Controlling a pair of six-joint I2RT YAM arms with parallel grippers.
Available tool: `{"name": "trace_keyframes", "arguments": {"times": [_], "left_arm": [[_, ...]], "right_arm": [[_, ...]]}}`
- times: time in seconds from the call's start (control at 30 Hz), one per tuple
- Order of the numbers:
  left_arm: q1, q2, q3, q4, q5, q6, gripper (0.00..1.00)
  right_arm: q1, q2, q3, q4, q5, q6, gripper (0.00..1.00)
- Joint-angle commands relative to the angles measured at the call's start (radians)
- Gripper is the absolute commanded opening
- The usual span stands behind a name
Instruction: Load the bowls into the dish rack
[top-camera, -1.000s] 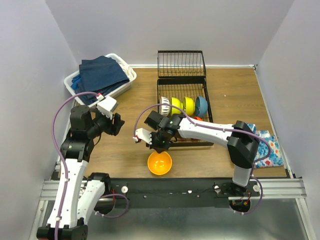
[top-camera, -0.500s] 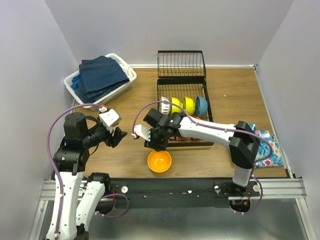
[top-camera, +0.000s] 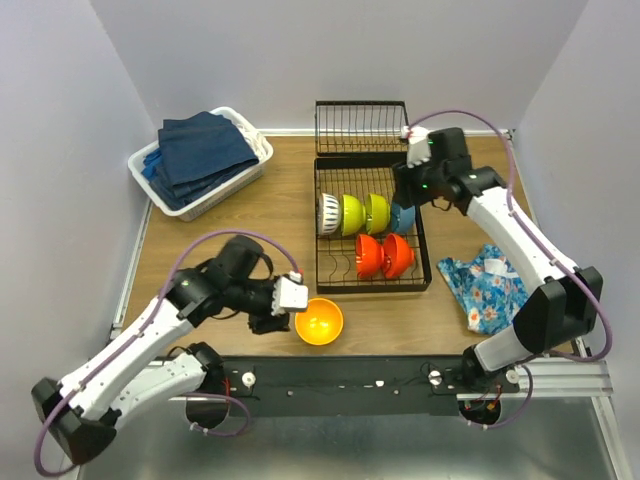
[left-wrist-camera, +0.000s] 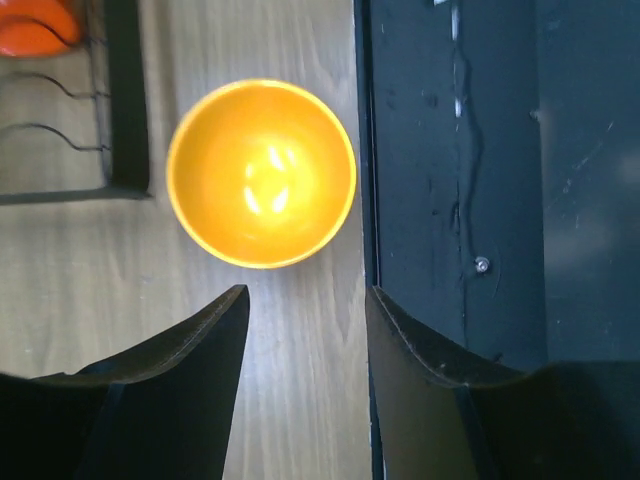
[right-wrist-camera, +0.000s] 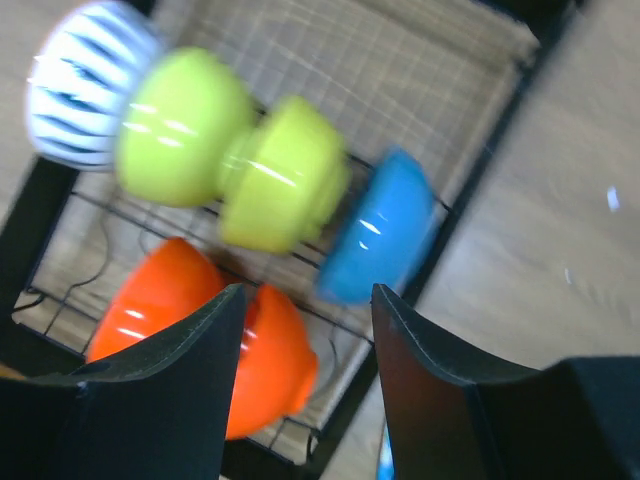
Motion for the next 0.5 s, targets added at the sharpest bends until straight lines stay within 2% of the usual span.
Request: {"name": "trace_keyframes", "arguments": {"times": [0.0,0.17,0.47], "left_arm": [[-0.135,0.058,-0.083,0.199,-0.19,-0.102,0.58],[-0.29,0.098,-0.149,0.307,-0.283,-0.102,0.58],[-0.43,0.187,-0.217,0.423,-0.338,-0.139,0.52]], "right_arm": [[-0.128,-0.094,-0.075,0.022,-0.021,0.113,0.62],[-0.254,-0.186,-0.169,0.012,-0.061,0.119,0.62],[-0.387,-0.284,-0.291,0.015,-0.113,0.169,0.62]]}}
